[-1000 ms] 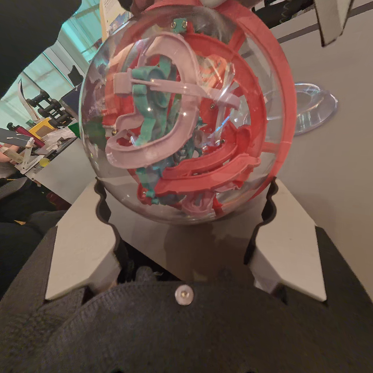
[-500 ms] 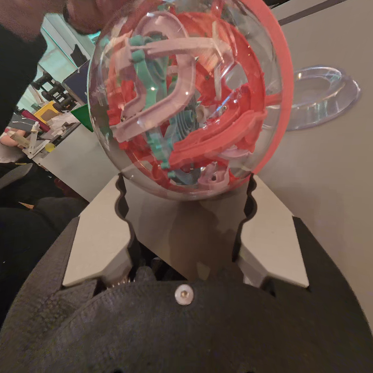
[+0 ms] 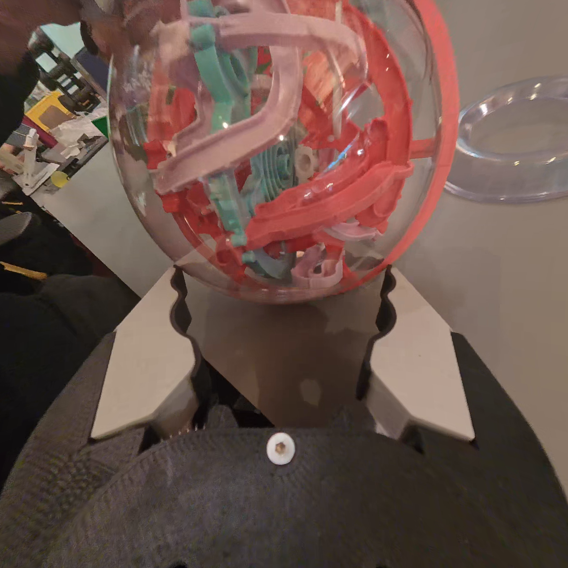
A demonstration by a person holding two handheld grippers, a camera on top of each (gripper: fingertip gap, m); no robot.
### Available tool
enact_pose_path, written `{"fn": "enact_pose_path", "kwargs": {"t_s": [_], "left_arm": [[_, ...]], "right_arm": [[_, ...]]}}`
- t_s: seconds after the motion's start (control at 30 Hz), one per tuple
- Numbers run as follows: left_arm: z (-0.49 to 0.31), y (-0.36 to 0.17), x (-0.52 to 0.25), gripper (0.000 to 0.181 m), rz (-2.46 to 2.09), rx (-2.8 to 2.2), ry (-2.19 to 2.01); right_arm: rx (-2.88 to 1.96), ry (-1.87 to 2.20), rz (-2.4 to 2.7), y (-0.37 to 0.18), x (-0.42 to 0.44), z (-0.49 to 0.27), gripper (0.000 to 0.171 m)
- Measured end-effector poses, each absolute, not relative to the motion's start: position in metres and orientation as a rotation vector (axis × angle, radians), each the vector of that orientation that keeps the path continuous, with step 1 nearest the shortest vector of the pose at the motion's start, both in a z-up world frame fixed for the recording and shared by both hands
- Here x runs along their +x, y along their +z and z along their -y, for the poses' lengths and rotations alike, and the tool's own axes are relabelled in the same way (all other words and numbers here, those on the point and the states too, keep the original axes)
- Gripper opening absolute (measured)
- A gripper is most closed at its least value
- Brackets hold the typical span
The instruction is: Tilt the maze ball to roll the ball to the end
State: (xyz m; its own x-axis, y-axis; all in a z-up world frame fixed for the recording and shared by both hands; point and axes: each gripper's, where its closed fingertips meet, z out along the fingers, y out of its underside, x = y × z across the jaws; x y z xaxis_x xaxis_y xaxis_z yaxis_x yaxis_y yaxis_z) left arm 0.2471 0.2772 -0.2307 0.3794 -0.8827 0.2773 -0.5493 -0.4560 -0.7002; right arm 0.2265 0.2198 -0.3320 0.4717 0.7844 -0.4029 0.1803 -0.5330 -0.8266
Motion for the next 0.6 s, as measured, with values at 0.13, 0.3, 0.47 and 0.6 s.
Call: {"fn": "enact_pose_path", "kwargs": {"t_s": [0.13, 0.3, 0.47, 0.6], "left_arm": [[-0.275, -0.243, 0.248, 0.09, -1.39, -2.134, -0.657], [-0.28, -0.249, 0.248, 0.094, -1.405, -2.212, -0.621], [-0.287, -0.25, 0.251, 0.095, -1.36, -2.301, -0.639], [-0.287, -0.255, 0.257, 0.097, -1.379, -2.338, -0.616]], "right_arm": [[-1.984, 1.146, 0.749, -0.33, 0.222, -0.218, 0.112], [-1.969, 1.187, 0.719, -0.327, 0.223, -0.221, 0.111], [-1.959, 1.209, 0.677, -0.325, 0.221, -0.222, 0.112], [-1.964, 1.21, 0.666, -0.326, 0.221, -0.222, 0.113]]}}
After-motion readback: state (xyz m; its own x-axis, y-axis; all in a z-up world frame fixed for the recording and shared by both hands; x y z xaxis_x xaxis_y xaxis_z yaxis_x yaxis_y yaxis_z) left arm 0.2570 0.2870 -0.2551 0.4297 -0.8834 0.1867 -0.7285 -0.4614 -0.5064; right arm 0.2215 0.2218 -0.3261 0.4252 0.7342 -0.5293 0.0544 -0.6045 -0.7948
